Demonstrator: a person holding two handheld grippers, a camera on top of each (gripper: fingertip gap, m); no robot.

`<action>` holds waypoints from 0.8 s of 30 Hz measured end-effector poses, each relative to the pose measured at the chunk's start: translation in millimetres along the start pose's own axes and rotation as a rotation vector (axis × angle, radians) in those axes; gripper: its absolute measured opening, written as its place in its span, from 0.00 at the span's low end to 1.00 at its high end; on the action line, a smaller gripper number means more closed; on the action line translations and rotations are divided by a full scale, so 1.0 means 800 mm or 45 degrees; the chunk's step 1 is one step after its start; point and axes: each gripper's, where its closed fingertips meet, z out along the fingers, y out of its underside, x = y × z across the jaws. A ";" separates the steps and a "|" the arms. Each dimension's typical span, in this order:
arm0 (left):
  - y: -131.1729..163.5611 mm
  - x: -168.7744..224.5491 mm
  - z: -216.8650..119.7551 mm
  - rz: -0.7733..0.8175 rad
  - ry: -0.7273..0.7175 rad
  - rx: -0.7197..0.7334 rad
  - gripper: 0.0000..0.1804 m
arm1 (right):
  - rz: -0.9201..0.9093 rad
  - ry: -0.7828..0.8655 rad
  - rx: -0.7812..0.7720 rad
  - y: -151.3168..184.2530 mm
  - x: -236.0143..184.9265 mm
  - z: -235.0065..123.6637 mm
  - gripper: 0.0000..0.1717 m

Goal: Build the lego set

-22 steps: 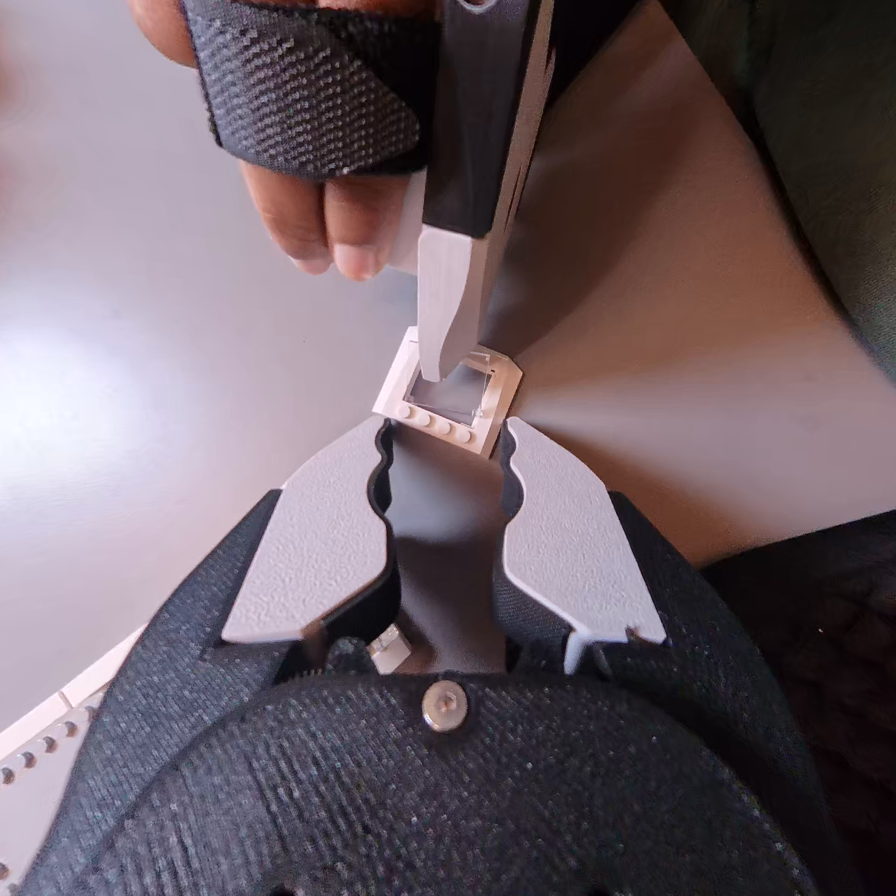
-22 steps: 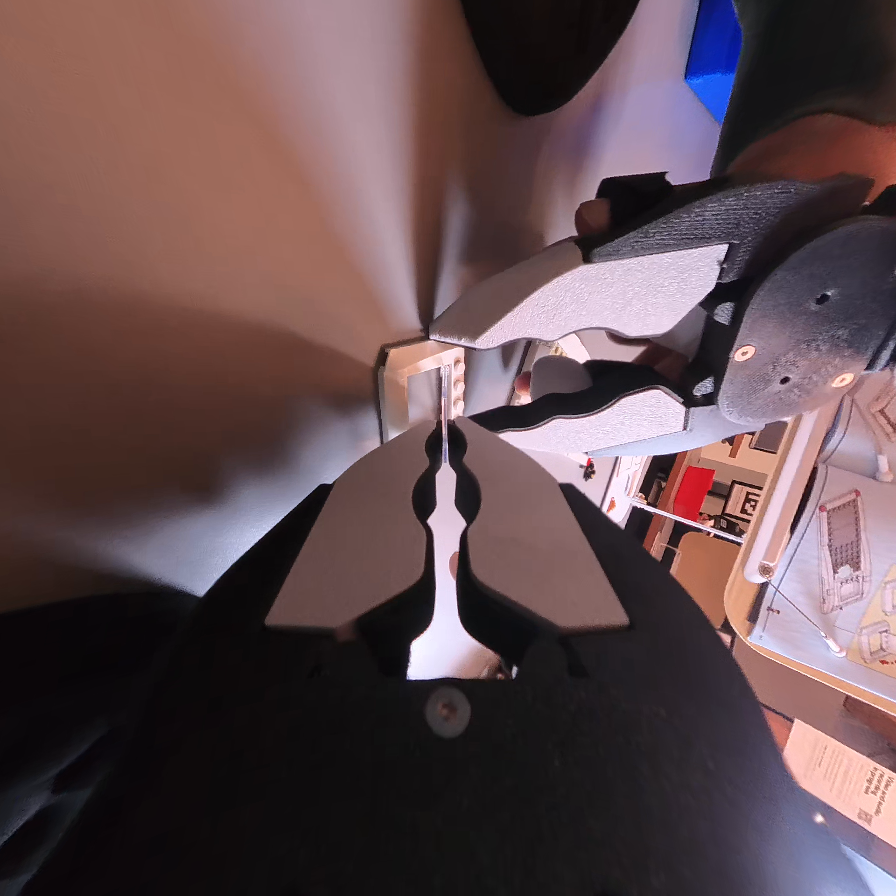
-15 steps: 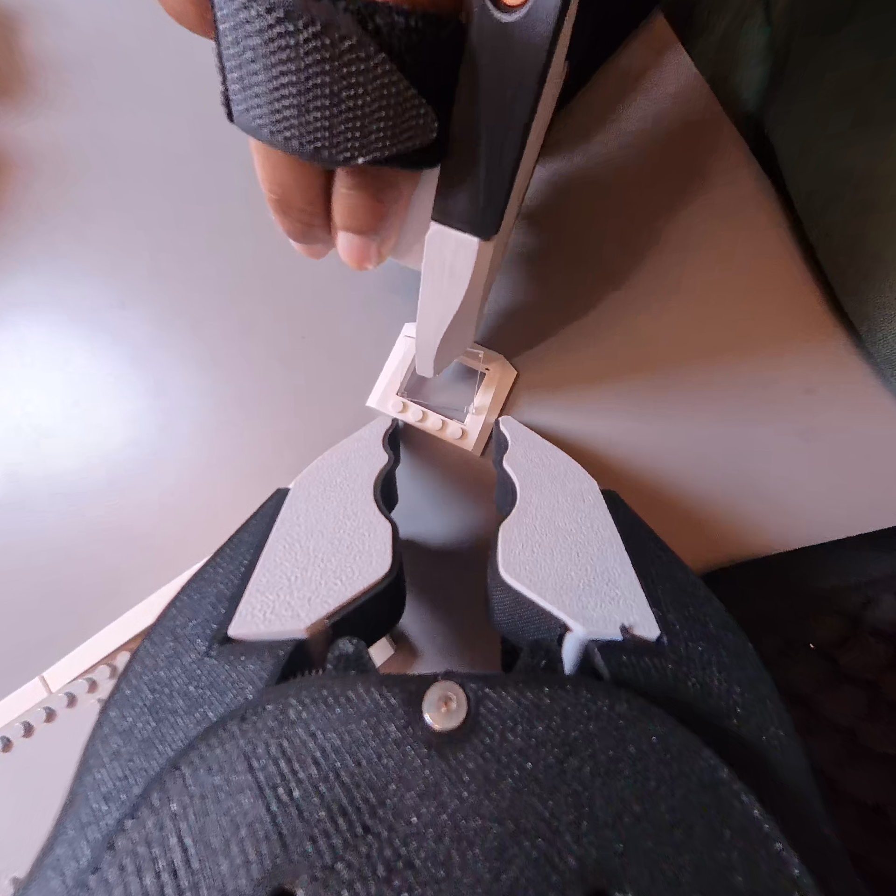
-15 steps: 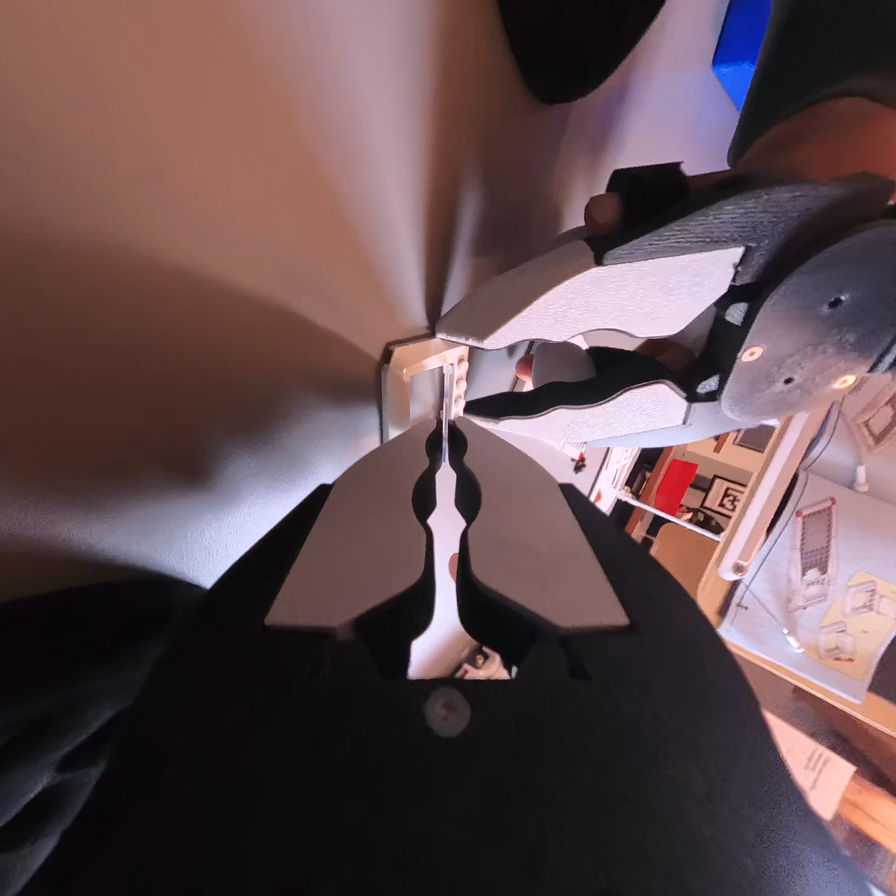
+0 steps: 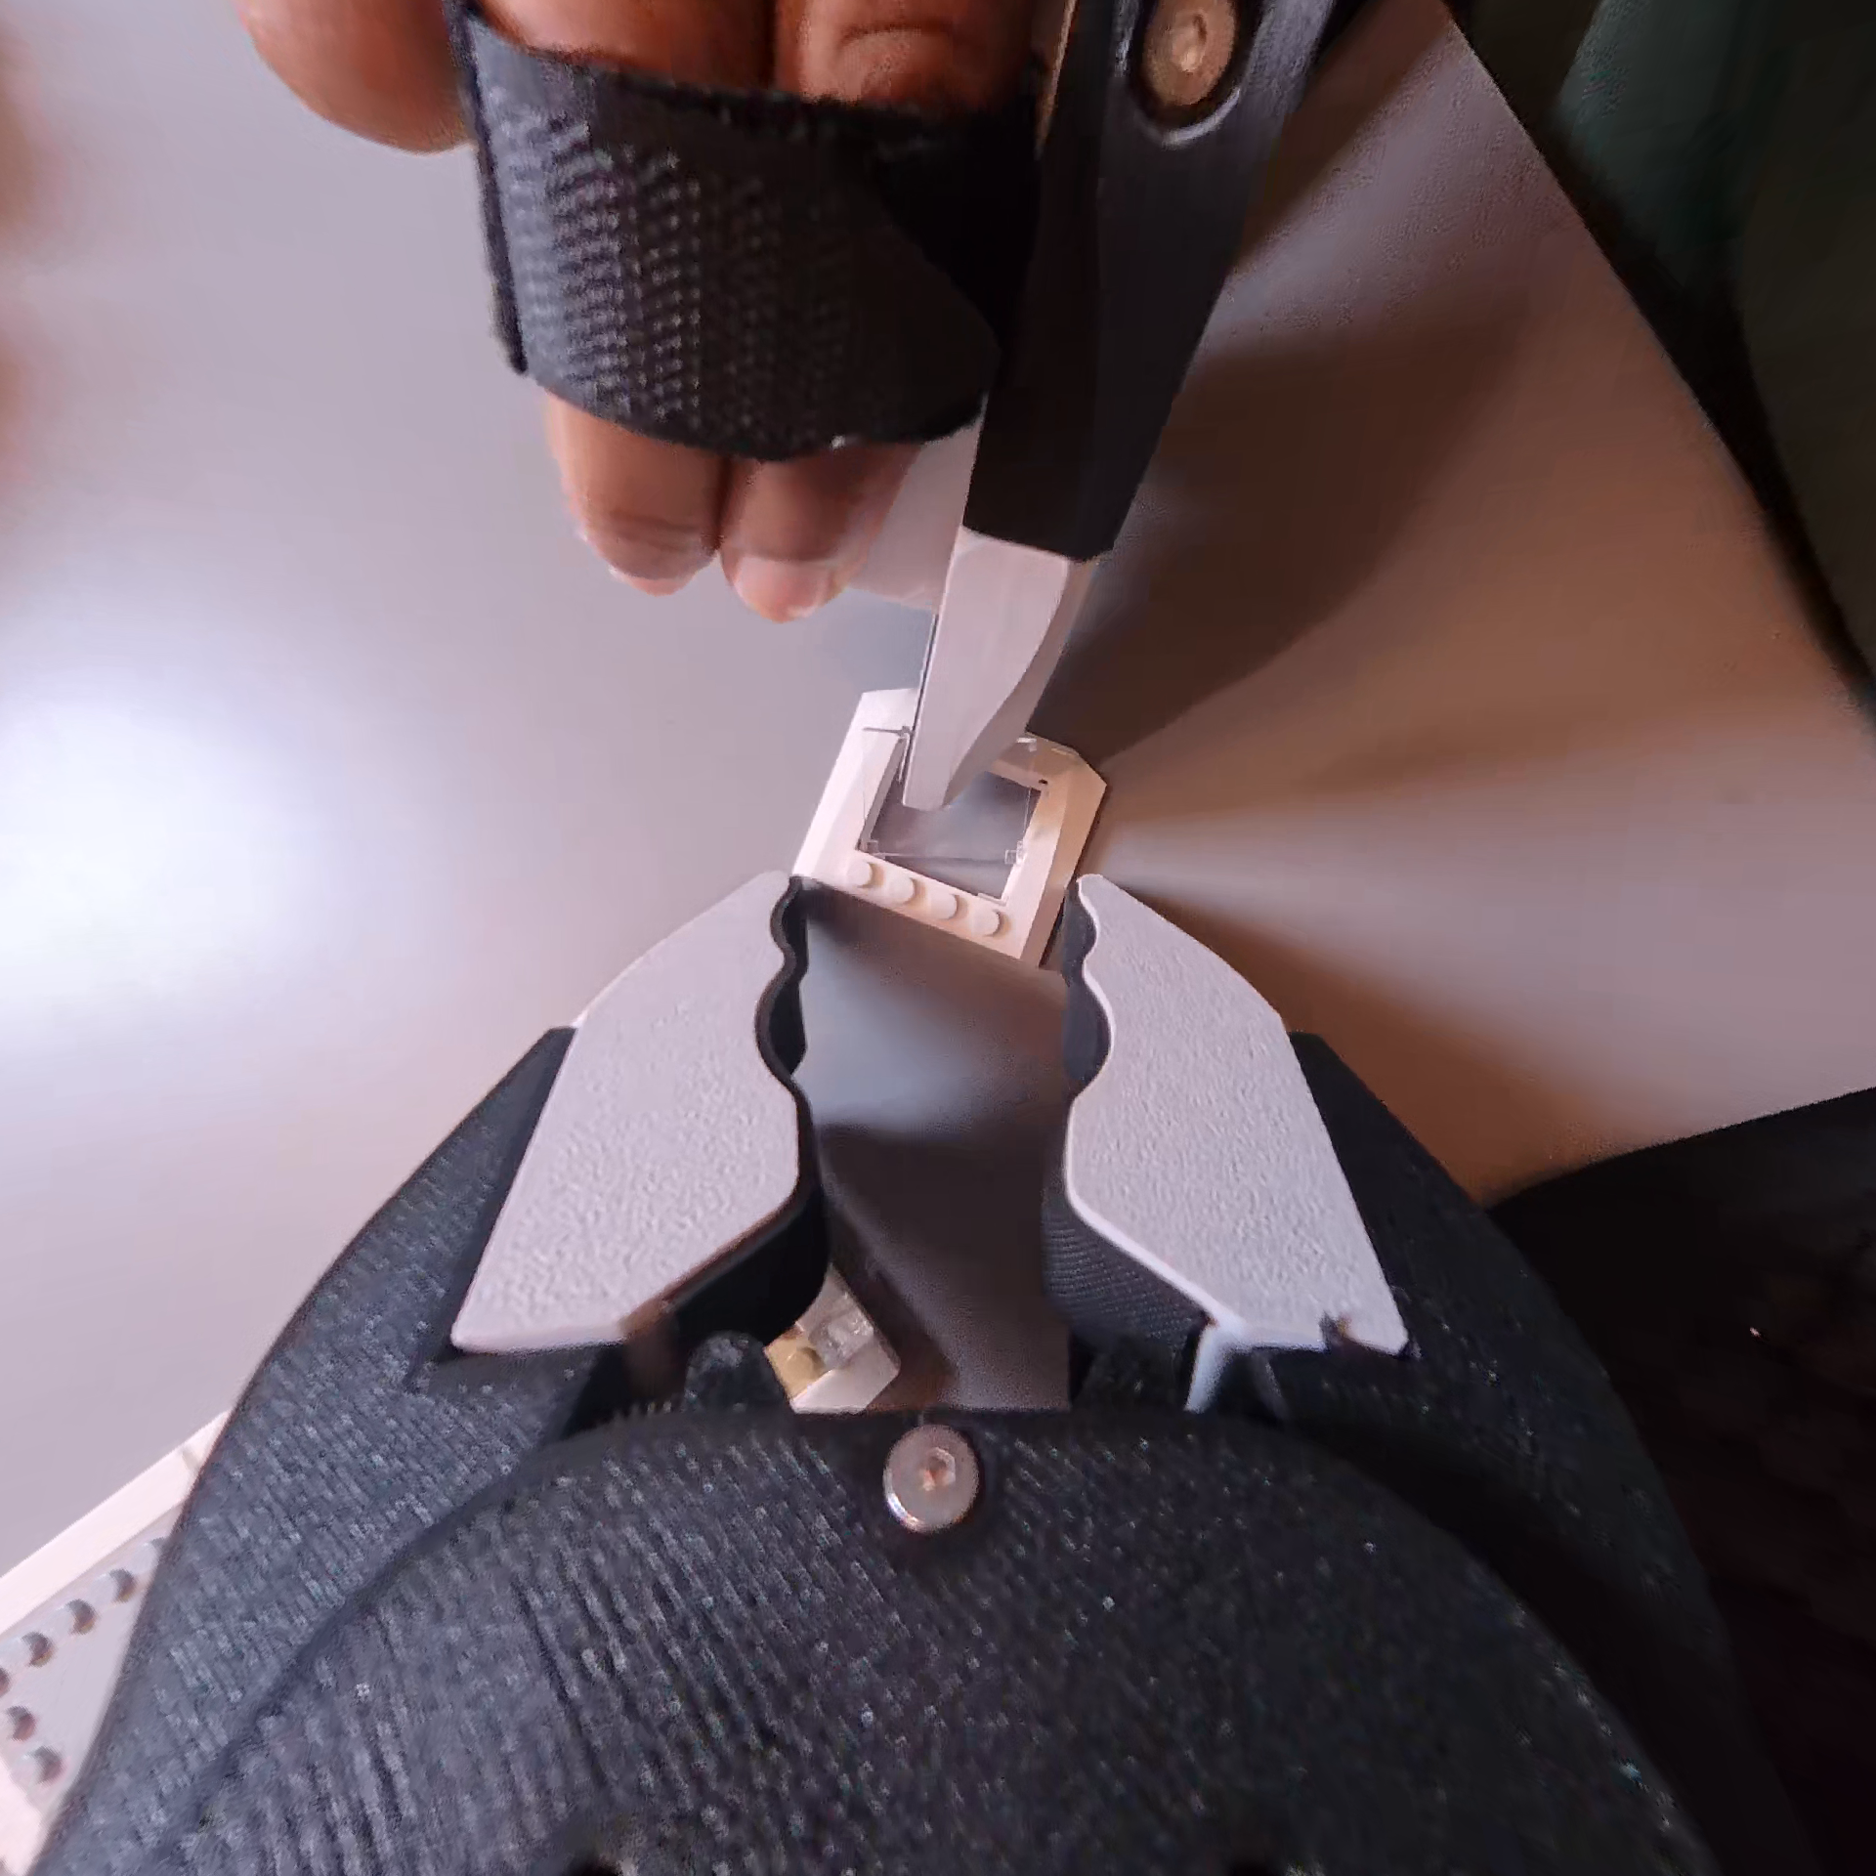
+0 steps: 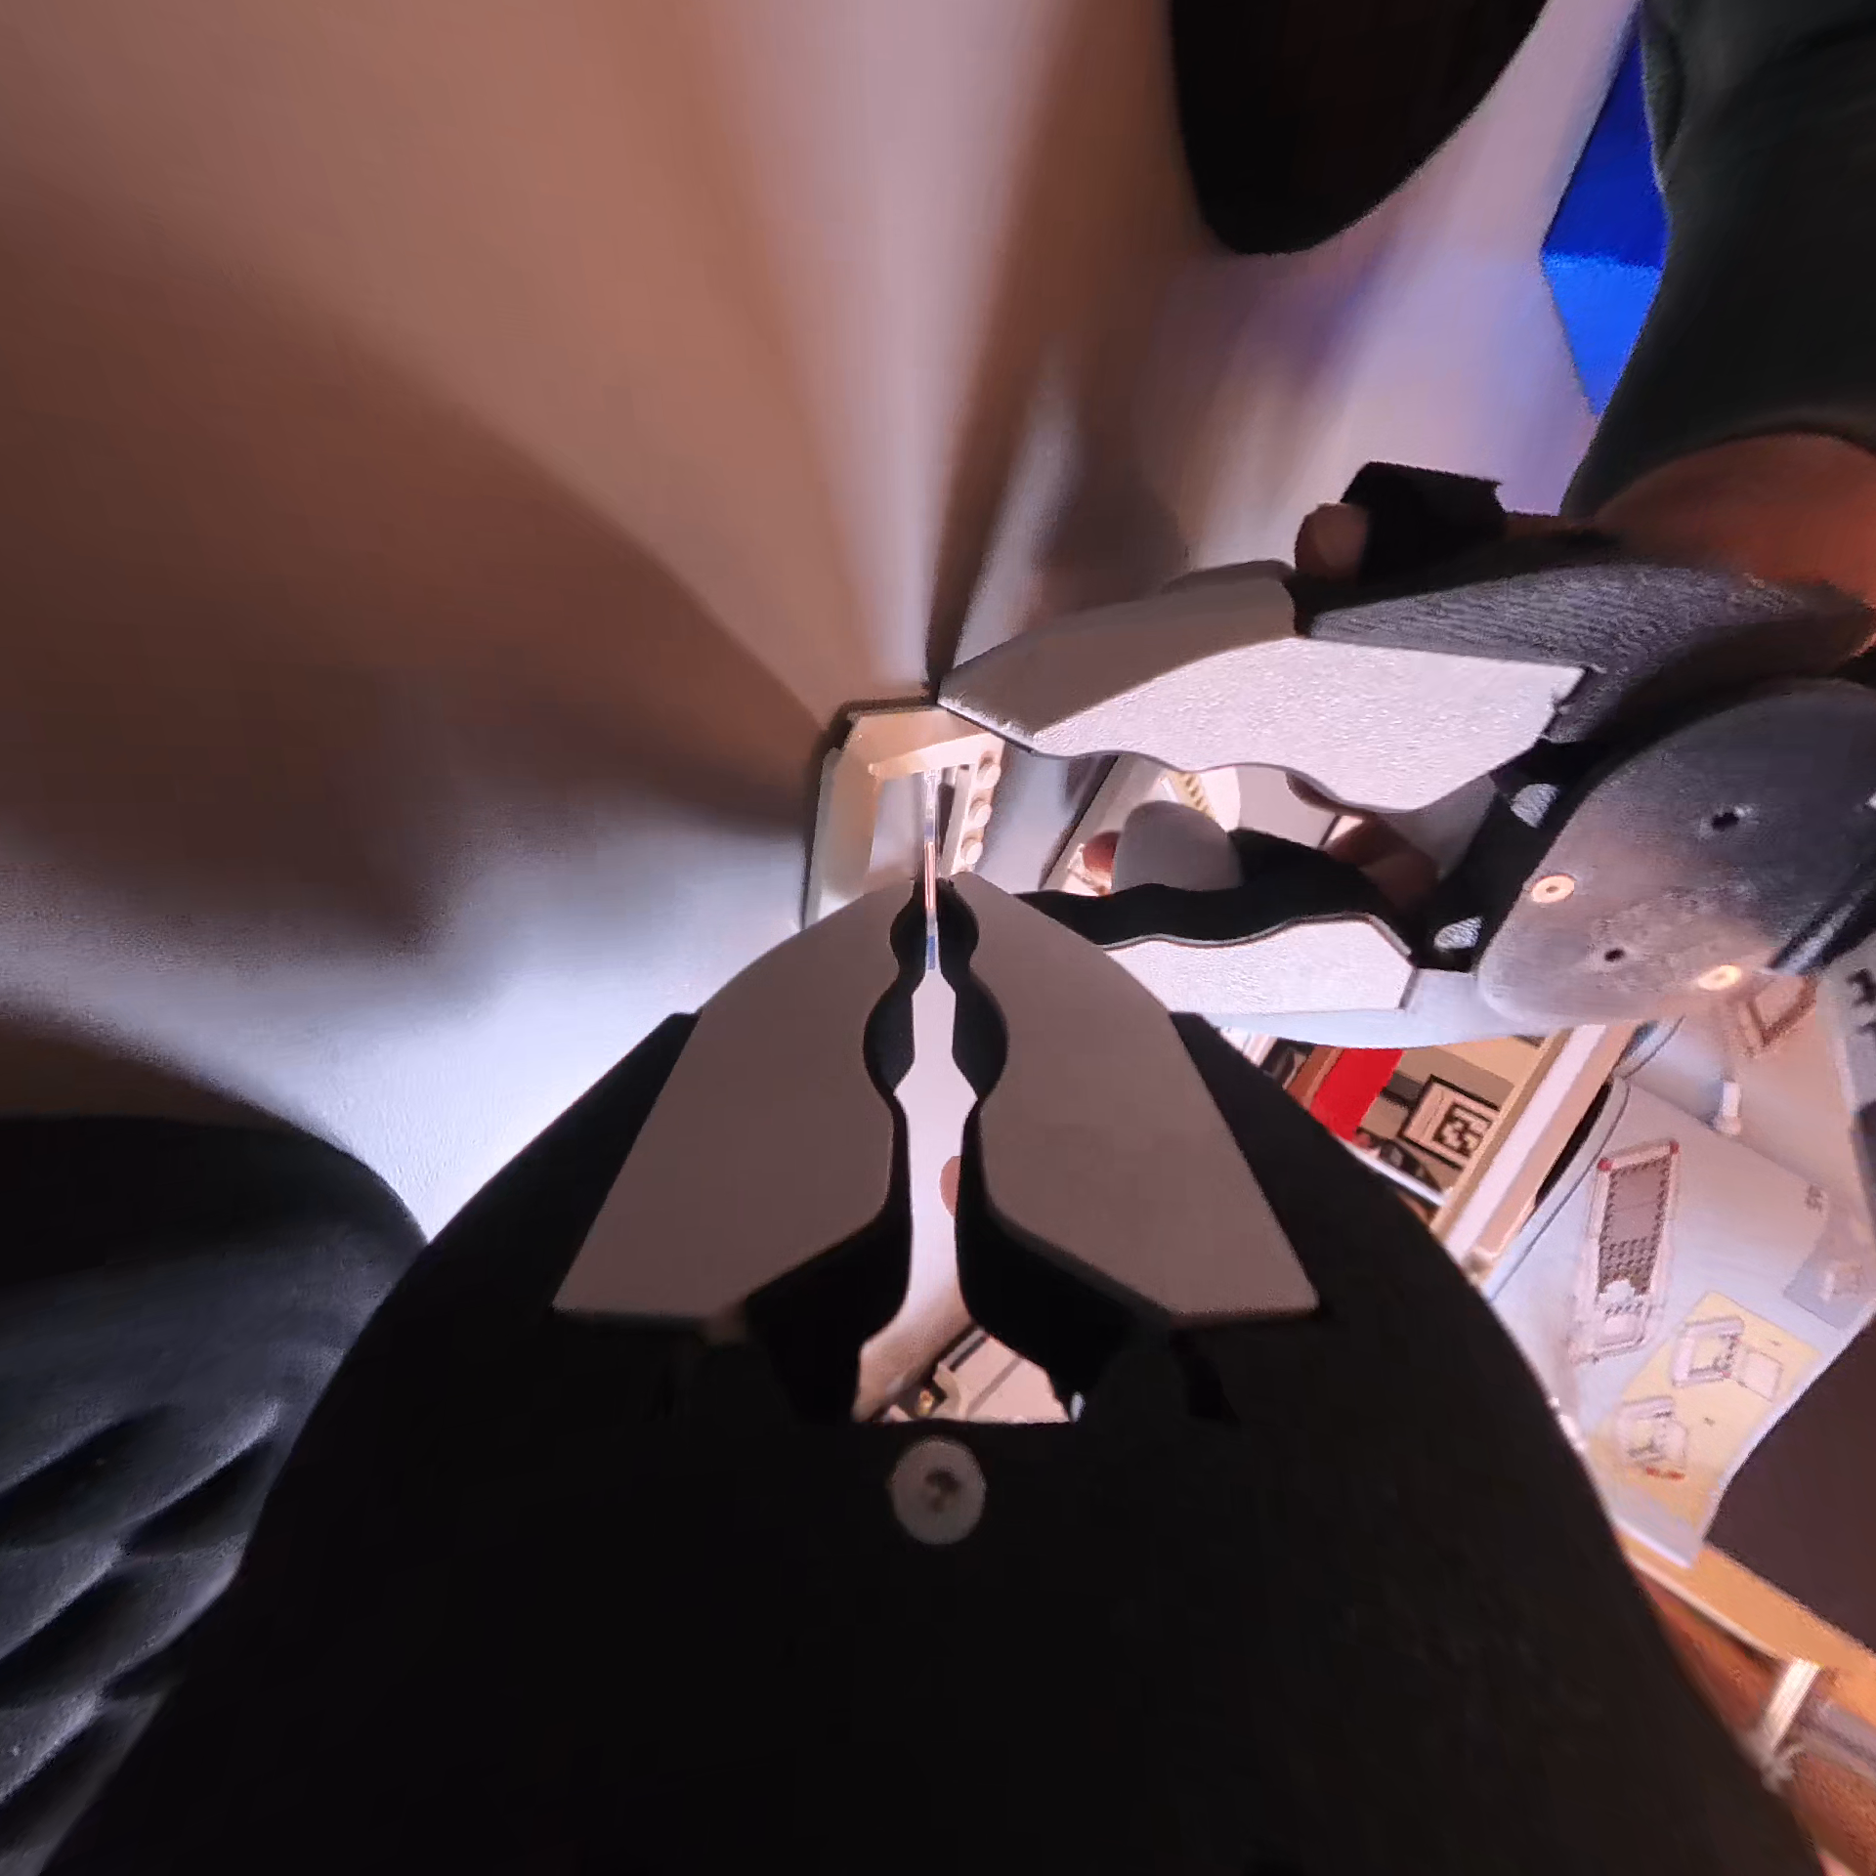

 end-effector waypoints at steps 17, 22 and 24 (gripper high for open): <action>0.002 0.010 -0.002 -0.070 -0.086 0.110 0.18 | 0.429 0.120 -0.247 -0.003 0.004 -0.009 0.01; 0.002 0.011 -0.002 -0.085 -0.122 0.120 0.17 | 0.465 0.150 -0.355 -0.001 0.003 -0.011 0.01; 0.002 0.012 -0.002 -0.096 -0.132 0.117 0.17 | 0.461 0.149 -0.400 0.000 0.002 -0.011 0.01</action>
